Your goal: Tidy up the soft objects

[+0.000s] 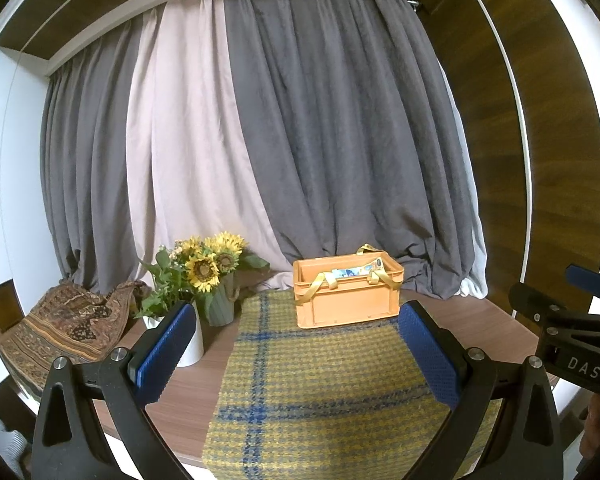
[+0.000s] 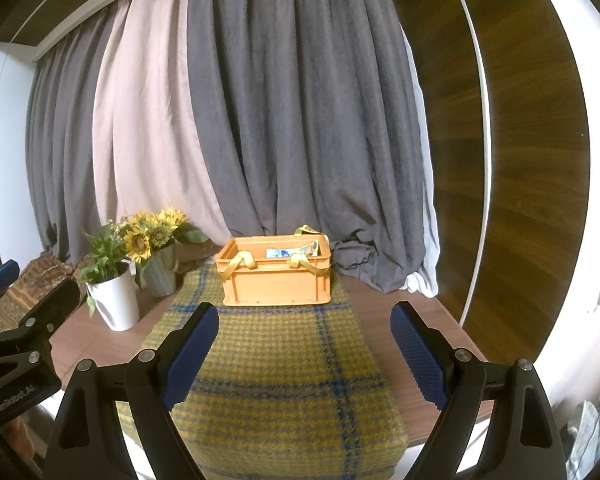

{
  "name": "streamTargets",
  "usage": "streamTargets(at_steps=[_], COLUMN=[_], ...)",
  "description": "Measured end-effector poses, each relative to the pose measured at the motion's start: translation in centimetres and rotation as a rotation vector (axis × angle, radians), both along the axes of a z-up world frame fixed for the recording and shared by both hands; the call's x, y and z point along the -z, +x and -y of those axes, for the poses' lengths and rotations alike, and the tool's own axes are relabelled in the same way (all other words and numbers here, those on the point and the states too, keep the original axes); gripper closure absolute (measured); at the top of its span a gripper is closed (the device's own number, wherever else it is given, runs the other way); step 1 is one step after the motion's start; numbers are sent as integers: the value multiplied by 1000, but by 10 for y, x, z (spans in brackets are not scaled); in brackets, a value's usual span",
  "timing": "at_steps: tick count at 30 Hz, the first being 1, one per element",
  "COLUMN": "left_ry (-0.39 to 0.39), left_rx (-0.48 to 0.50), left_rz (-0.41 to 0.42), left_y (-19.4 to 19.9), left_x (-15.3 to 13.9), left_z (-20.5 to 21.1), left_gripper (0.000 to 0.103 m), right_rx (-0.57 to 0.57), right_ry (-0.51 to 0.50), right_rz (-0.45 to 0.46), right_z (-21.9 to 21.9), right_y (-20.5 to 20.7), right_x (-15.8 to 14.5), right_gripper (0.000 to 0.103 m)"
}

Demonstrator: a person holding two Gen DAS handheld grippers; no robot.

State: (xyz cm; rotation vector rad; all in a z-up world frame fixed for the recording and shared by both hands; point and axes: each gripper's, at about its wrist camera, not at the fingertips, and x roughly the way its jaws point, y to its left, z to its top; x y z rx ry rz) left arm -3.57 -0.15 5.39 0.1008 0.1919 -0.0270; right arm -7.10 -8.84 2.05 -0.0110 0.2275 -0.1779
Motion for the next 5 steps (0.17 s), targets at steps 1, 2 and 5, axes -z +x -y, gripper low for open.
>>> streamTargets(at_steps=[1, 2, 5], left_ry=[0, -1, -4], left_rx=[-1, -2, -3], left_rz=[0, 0, -3], left_y=[0, 0, 2], left_x=[0, 0, 0], left_z=[0, 0, 1], left_gripper=[0, 0, 0], right_rx=[0, 1, 3], right_ry=[-1, -1, -1], right_rz=[1, 1, 1], right_z=[0, 0, -2], right_y=[0, 0, -1], right_x=[0, -1, -1], right_gripper=[14, 14, 14])
